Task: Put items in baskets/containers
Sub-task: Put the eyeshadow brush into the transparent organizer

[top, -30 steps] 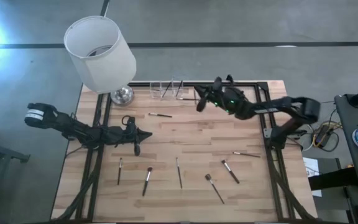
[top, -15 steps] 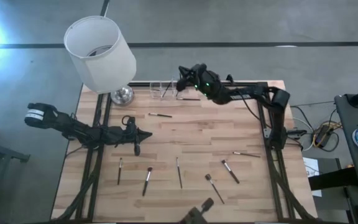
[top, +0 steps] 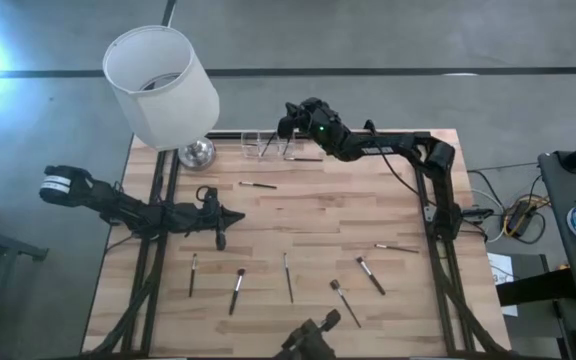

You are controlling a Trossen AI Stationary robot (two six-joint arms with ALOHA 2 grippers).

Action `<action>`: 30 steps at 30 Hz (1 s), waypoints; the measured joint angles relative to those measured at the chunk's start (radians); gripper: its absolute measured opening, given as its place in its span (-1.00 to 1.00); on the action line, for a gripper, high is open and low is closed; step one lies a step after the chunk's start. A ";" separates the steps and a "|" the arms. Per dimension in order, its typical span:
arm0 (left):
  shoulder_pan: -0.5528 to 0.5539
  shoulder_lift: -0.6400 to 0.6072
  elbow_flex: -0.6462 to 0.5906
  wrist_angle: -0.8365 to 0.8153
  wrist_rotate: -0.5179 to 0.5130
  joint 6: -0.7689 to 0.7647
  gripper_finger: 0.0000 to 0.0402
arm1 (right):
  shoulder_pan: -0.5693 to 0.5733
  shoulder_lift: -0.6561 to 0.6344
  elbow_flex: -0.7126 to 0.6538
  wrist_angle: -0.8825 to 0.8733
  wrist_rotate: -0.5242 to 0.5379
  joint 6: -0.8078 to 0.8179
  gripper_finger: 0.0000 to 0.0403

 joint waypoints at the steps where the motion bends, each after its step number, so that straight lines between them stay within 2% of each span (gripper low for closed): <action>1: 0.000 0.000 0.000 0.000 0.000 0.000 -1.00 | 0.000 0.000 0.000 -0.003 0.000 0.007 -0.96; 14: 0.000 0.000 0.000 -0.001 0.000 0.000 -1.00 | -0.002 0.009 -0.002 -0.054 0.026 0.016 -0.96; 30: 0.000 0.000 0.000 -0.002 0.000 0.000 -1.00 | 0.003 0.000 -0.002 -0.026 0.033 -0.018 -0.96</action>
